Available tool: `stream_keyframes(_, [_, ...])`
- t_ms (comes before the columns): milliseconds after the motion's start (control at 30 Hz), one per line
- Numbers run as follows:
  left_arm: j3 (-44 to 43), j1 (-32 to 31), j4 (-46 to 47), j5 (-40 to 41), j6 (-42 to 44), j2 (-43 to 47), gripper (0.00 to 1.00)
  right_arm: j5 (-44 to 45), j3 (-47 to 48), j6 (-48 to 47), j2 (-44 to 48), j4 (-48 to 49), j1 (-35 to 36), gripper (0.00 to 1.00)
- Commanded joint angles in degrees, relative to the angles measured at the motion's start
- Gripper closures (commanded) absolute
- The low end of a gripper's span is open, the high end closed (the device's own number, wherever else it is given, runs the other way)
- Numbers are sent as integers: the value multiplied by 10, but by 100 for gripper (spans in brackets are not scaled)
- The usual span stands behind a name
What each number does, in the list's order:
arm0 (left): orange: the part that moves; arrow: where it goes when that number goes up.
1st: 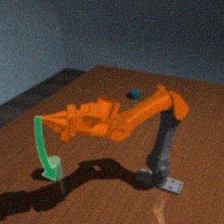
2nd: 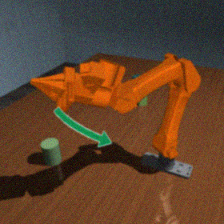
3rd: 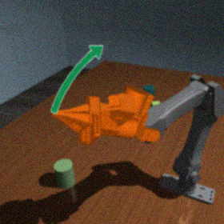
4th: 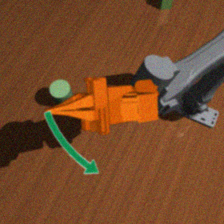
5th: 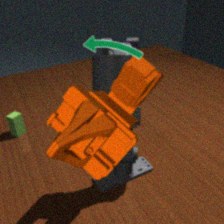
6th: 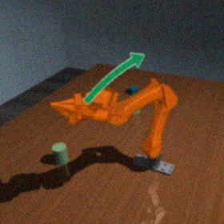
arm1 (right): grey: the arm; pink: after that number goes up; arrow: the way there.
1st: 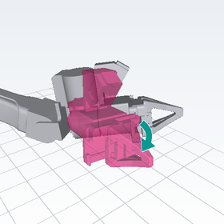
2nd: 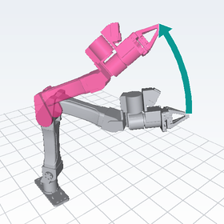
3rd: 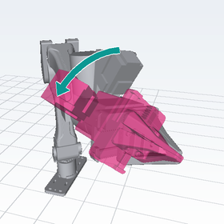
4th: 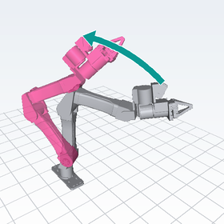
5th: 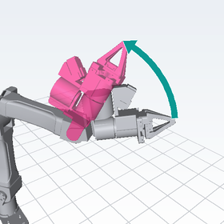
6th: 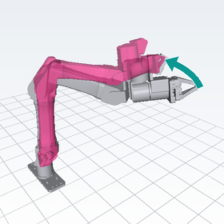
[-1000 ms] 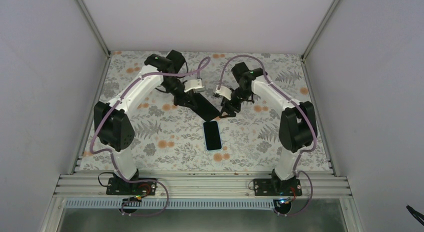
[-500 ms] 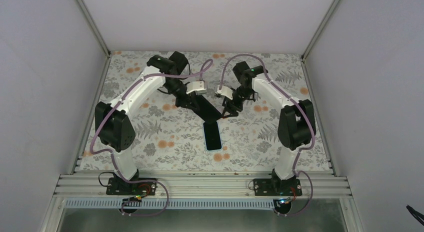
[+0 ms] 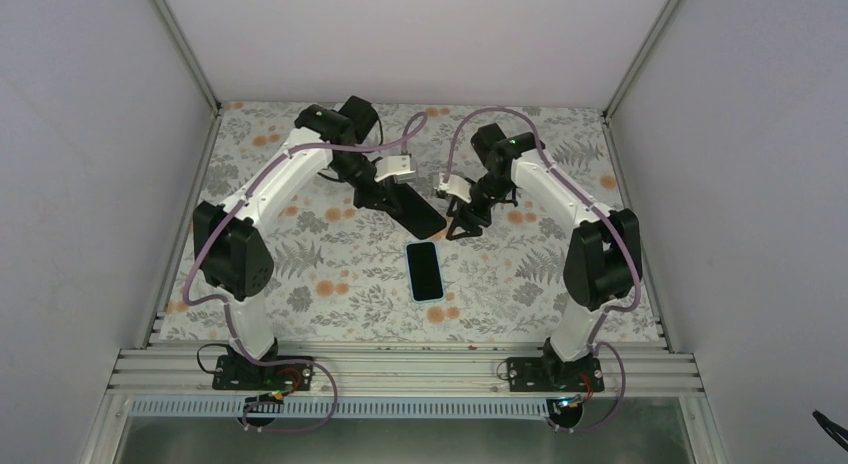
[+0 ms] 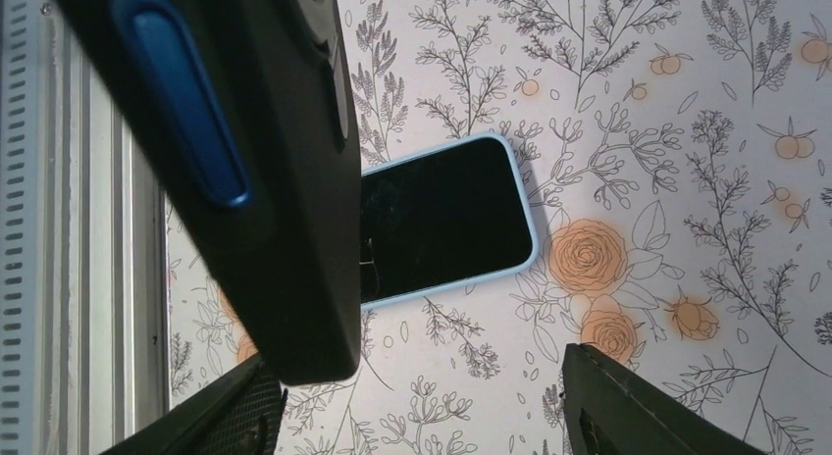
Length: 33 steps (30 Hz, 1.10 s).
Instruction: Take the phone out of the phone case
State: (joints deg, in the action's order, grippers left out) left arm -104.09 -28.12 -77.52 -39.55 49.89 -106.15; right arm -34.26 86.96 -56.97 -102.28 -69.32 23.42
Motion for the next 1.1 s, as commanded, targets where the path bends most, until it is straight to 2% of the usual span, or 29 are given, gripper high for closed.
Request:
stream_keyframes(0, [-24, -2, -2, -40, -1, -2, 98, -9, 1, 8, -2, 23, -7, 31])
stream_keyframes(600, [-24, -11, 0, -42, -2, -13, 98, -36, 44, -16, -46, -16, -20, 33])
stream_keyframes(867, [-31, -11, 8, -34, -4, -19, 98, -41, 20, -40, -13, -44, -20, 31])
stream_keyframes(1067, [-37, -11, 8, -42, -3, -27, 98, -46, 12, -37, -12, -42, -18, 34])
